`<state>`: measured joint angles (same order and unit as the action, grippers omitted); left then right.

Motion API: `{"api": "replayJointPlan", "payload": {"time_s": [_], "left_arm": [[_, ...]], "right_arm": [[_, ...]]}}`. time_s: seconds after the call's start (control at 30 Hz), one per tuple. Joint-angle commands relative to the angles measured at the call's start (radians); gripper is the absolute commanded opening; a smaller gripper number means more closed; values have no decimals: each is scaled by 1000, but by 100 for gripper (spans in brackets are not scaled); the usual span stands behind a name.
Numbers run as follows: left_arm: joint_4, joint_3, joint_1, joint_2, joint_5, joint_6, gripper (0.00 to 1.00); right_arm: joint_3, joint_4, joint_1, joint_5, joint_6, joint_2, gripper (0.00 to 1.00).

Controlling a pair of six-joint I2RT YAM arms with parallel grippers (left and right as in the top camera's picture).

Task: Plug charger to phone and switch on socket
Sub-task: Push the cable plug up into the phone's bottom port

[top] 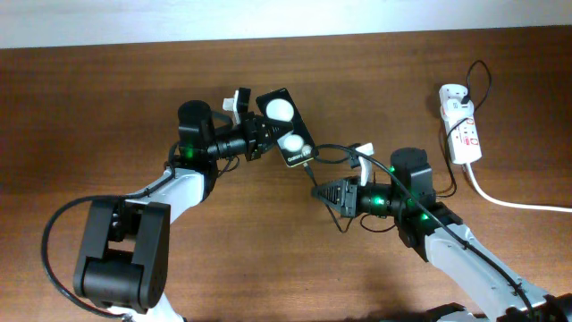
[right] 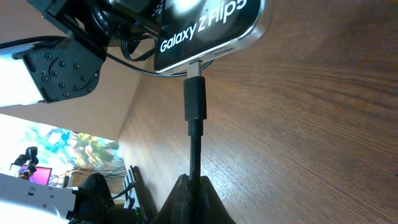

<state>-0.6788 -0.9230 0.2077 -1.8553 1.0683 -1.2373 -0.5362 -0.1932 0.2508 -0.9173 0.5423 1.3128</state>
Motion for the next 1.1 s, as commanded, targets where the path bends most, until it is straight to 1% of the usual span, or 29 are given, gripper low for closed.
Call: {"api": "replayJointPlan", "payload": {"time_s": [0.0,0.3,0.7,0.8,1.07], "left_arm": [[-13,-13,6,1,11,23,0],[-13,-13,7,1,8,23,0],[-13,-13,10,1,15,24,0],[-13,-13,25,1,19,43,0],[-13,-13,33,1,102,110,0]], "right_arm": [[0,-6,6,14,-12,2,4],[0,-6,19,13,-10,2,4],[-1,-7,19,58,-5,2,4],[-1,-24,19,58,-1,2,4],[-2,-58,19,122,29,2,4]]}}
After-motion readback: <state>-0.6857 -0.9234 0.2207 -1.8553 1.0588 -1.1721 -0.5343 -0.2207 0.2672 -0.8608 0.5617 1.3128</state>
